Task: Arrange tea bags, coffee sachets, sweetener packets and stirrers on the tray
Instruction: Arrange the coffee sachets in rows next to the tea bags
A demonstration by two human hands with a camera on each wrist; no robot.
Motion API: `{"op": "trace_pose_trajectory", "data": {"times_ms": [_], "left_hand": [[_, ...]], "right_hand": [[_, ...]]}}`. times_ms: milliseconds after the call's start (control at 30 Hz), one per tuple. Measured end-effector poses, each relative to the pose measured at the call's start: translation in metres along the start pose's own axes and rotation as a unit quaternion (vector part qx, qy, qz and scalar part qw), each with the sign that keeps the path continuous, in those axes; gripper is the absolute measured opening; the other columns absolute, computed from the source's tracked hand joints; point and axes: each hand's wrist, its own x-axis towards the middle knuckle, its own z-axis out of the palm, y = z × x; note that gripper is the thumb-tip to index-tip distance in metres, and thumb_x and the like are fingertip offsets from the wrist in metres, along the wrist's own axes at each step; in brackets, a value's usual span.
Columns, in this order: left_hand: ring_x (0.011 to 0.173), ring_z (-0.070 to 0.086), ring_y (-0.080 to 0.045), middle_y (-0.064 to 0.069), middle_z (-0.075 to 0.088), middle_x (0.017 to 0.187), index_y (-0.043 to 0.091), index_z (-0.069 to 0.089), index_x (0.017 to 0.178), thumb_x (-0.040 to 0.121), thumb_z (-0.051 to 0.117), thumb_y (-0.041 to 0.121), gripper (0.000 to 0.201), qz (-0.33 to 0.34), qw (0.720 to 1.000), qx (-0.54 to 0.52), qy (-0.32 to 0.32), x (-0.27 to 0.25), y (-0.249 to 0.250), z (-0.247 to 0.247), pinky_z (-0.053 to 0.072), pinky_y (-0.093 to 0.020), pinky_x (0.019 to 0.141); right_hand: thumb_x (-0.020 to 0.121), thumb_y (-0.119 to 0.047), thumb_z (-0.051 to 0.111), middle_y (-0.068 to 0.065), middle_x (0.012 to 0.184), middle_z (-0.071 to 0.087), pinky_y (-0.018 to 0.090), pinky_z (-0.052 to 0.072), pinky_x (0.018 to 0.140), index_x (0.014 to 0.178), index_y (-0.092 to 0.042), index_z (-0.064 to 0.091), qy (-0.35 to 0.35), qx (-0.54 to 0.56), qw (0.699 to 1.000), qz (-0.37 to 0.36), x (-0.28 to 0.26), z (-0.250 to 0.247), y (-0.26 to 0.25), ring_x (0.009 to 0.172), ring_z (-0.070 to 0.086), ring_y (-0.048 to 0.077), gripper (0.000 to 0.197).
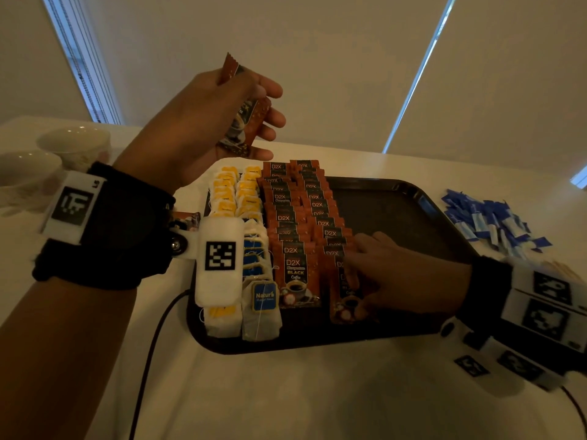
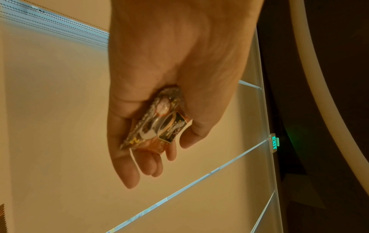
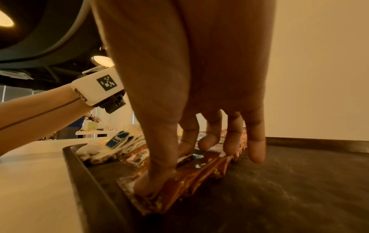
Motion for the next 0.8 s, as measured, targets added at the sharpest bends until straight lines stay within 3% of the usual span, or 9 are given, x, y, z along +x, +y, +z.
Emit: {"op": "trace_pose_trajectory", "data": {"times_ms": [333, 467, 633, 700, 800], "left_hand": [[0.076, 0.064, -0.013, -0.004, 0.067, 0.089, 0.017, 0.061, 0.105, 0.099, 0.037, 0.018, 0.024, -0.002, 1.0, 0.003, 0.003, 0.001, -0.001, 0.001, 0.059, -0.032, 0.071], [0.077, 0.064, -0.014, -0.004, 0.067, 0.089, 0.017, 0.061, 0.105, 0.099, 0.037, 0.017, 0.024, -0.003, 1.0, 0.005, 0.001, 0.001, -0.001, 0.0, 0.058, -0.033, 0.072], [0.085, 0.065, -0.017, -0.007, 0.07, 0.092, 0.015, 0.063, 0.106, 0.097, 0.03, 0.016, 0.034, -0.024, 0.999, -0.032, -0.019, 0.0, 0.0, 0.001, 0.057, -0.041, 0.081], [0.093, 0.066, -0.018, -0.008, 0.071, 0.098, 0.015, 0.063, 0.11, 0.097, 0.026, 0.018, 0.039, -0.024, 0.999, -0.018, -0.032, 0.0, -0.002, 0.003, 0.054, -0.041, 0.087], [0.099, 0.067, -0.013, -0.002, 0.072, 0.103, 0.017, 0.058, 0.118, 0.101, 0.024, 0.019, 0.037, -0.015, 0.997, 0.031, -0.065, -0.001, -0.005, 0.005, 0.054, -0.031, 0.085]], "right_hand": [[0.082, -0.041, 0.065, -0.001, 0.133, 0.029, 0.029, 0.034, 0.099, 0.125, -0.023, 0.047, -0.004, 0.007, 1.0, 0.0, 0.017, -0.006, 0.003, 0.118, 0.024, 0.015, 0.051], [0.083, -0.041, 0.064, -0.002, 0.138, 0.027, 0.028, 0.03, 0.101, 0.126, -0.023, 0.045, 0.001, -0.009, 1.0, -0.008, 0.018, -0.007, 0.003, 0.123, 0.021, 0.015, 0.051], [0.084, -0.045, 0.06, -0.005, 0.141, 0.027, 0.024, 0.026, 0.1, 0.127, -0.027, 0.041, 0.039, -0.029, 0.998, -0.028, 0.011, -0.006, 0.005, 0.126, 0.02, 0.013, 0.05], [0.085, -0.047, 0.057, -0.007, 0.134, 0.031, 0.023, 0.028, 0.096, 0.125, -0.029, 0.042, 0.06, -0.031, 0.998, -0.018, 0.008, -0.011, 0.004, 0.121, 0.023, 0.01, 0.046], [0.087, -0.048, 0.051, -0.014, 0.106, 0.038, 0.017, 0.032, 0.082, 0.104, -0.031, 0.046, 0.153, 0.035, 0.988, 0.0, 0.003, -0.024, -0.003, 0.104, 0.033, 0.004, 0.025]]}}
